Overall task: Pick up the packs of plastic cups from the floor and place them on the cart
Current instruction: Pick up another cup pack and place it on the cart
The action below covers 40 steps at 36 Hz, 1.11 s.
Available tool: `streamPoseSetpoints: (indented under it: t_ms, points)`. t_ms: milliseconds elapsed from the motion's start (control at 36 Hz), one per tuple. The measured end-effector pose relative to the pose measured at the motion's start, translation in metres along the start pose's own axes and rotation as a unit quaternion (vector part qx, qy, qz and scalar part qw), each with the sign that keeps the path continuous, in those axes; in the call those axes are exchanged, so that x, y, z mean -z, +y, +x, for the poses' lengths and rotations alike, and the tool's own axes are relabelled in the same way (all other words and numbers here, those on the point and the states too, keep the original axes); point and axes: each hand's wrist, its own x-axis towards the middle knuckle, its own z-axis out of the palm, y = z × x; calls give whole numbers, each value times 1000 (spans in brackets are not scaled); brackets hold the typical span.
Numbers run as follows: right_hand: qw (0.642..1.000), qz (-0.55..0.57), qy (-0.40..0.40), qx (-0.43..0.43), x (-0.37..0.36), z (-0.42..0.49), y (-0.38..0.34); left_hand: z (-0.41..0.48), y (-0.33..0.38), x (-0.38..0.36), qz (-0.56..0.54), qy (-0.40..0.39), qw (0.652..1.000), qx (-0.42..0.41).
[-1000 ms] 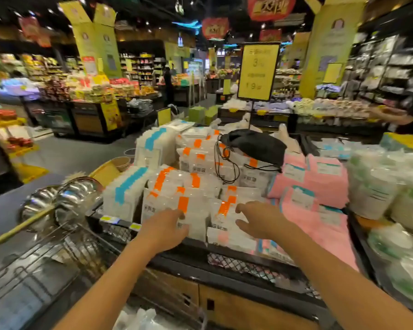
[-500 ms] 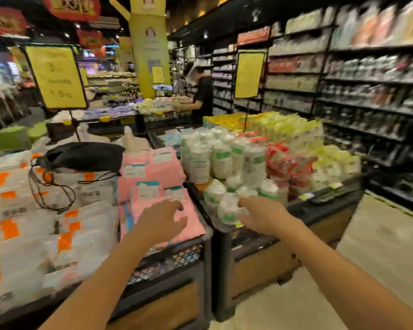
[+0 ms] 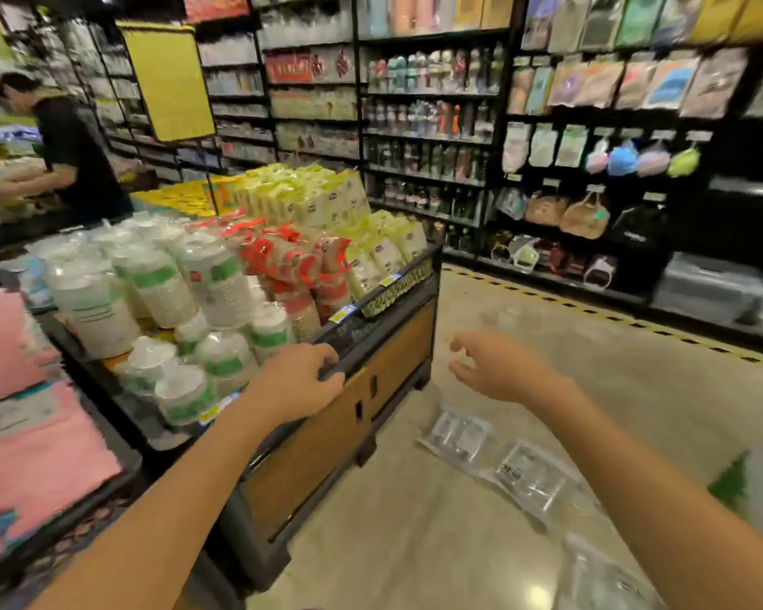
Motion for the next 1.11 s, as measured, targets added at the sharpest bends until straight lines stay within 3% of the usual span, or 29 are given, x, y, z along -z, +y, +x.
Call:
streamPoseSetpoints:
  t_ms: [500, 694, 917, 1111]
  points:
    - [962, 3, 9, -273, -2, -64, 228, 191, 222, -95, 32, -97, 974, -202]
    - [931, 7, 35, -363, -8, -70, 289, 262, 291, -125, -25, -117, 953, -279]
    - [910, 23, 36, -413, -31, -91, 352, 304, 376, -183, -39, -151, 930, -333]
    - [908, 43, 37, -416, -74, -99, 434, 328, 434, -259, -55, -189, 929, -314]
